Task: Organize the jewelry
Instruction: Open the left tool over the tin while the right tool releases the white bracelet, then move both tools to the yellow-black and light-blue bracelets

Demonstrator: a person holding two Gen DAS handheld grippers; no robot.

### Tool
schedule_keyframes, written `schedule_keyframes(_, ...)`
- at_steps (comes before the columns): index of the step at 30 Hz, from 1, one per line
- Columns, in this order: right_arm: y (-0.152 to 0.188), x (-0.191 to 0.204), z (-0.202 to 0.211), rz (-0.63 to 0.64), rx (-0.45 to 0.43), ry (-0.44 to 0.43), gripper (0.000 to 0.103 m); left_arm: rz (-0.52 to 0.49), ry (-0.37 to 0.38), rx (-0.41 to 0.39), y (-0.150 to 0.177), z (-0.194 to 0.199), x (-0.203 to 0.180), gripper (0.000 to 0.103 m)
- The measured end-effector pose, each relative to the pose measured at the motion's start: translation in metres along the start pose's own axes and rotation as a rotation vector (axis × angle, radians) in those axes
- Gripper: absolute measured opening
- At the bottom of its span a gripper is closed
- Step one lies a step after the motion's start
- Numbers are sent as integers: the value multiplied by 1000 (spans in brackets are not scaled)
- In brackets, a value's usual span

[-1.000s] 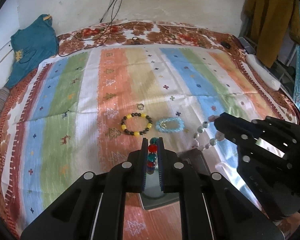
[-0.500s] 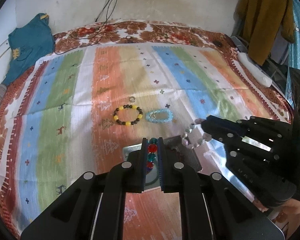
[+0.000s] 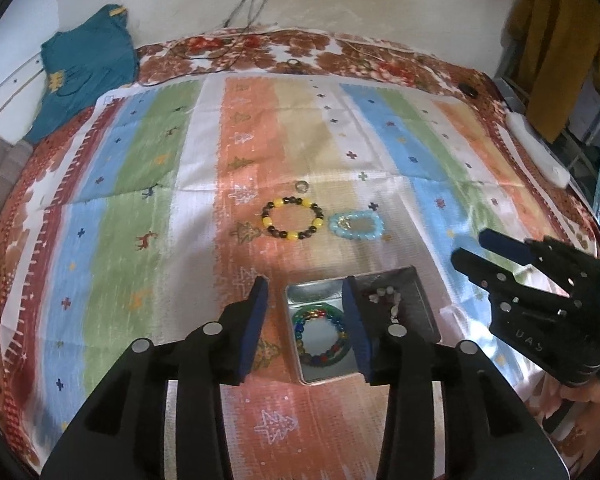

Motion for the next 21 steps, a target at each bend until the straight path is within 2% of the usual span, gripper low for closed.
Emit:
schedule_keyframes(5,-2,-9,-7,-30,21,9,53,56,6,-14,-4,1,13,48)
schedule_keyframes(14,-8,-12,-20,-33,34,24,65,41,-38,12,-6,-15,15,63)
schedule_keyframes(21,-14,-11,-35,-24,54,31,70,24,-81,22,-12,-31,21,66)
Point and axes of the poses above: each gripper's, at about its wrist camera, not at the fingertips, and z roughly against the way its jaws point, x to its left, y to its underside, the point moved 1 cm from there along -z, roughly the way its jaws point, and after that the axes turned 10 degrees about y, right-handed, at the moved point
